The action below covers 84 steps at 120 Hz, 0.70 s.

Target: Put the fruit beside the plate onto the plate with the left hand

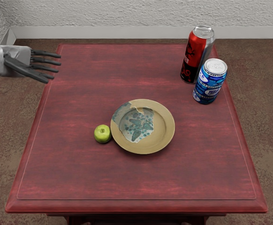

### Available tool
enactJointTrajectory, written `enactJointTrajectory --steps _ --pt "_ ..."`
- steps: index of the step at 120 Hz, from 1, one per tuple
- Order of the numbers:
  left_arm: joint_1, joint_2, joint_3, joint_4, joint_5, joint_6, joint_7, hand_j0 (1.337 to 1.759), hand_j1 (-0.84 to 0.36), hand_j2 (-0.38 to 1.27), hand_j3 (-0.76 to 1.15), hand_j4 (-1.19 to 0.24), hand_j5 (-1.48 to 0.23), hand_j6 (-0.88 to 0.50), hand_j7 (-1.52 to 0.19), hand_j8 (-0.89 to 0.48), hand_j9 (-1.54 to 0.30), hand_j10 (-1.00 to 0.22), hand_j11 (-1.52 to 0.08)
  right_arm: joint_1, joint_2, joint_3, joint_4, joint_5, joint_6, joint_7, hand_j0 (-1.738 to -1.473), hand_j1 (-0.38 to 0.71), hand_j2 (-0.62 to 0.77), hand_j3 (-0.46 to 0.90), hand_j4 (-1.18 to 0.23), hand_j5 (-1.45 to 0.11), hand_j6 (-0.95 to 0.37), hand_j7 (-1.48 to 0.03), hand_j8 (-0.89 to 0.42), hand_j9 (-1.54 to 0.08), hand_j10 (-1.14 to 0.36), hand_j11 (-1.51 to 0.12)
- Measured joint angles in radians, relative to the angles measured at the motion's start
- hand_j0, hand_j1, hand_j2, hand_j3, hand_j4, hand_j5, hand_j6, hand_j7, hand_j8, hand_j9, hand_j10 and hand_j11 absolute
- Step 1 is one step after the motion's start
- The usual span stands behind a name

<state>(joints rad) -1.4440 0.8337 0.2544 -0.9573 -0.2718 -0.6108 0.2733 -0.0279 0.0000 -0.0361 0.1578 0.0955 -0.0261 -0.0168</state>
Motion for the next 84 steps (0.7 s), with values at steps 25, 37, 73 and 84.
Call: enactJointTrajectory --steps 25,37,73,84 --pt "-0.126 0.007 0.005 -0.077 0.100 0.000 0.032 1.657 0.07 0.05 0.00 -0.23 -0.30 -0.23 -0.30 -0.23 -0.30 -0.23 -0.30 -0.007 0.000 -0.002 0.000 -0.001 0.000 -0.006 -1.657 -0.31 -0.01 0.00 -0.03 -0.04 -0.03 -0.04 -0.03 -0.04 -0.03 -0.04" --pt "-0.338 -0.008 0.088 -0.214 0.193 0.033 0.122 1.657 0.07 0.05 0.00 -0.23 -0.30 -0.23 -0.30 -0.23 -0.30 -0.23 -0.30 -0.009 0.000 -0.002 0.000 -0.002 0.000 -0.008 -1.657 -0.31 -0.01 0.00 -0.03 -0.04 -0.03 -0.04 -0.03 -0.04 -0.03 -0.04" --pt "-0.781 -0.220 0.540 -0.548 0.184 0.517 0.275 1.658 0.07 0.05 0.00 -0.23 -0.30 -0.23 -0.30 -0.23 -0.30 -0.23 -0.30 -0.010 0.000 -0.002 0.000 -0.001 0.000 -0.010 -1.658 -0.31 -0.01 0.00 -0.03 -0.04 -0.03 -0.04 -0.03 -0.04 -0.03 -0.04" --pt "-0.849 -0.240 0.582 -0.672 0.075 0.674 0.290 1.658 0.07 0.05 0.00 -0.23 -0.30 -0.23 -0.30 -0.23 -0.30 -0.23 -0.30 -0.010 0.000 -0.002 0.000 -0.001 0.000 -0.011 -1.658 -0.31 -0.01 0.00 -0.03 -0.04 -0.03 -0.04 -0.03 -0.04 -0.03 -0.04"
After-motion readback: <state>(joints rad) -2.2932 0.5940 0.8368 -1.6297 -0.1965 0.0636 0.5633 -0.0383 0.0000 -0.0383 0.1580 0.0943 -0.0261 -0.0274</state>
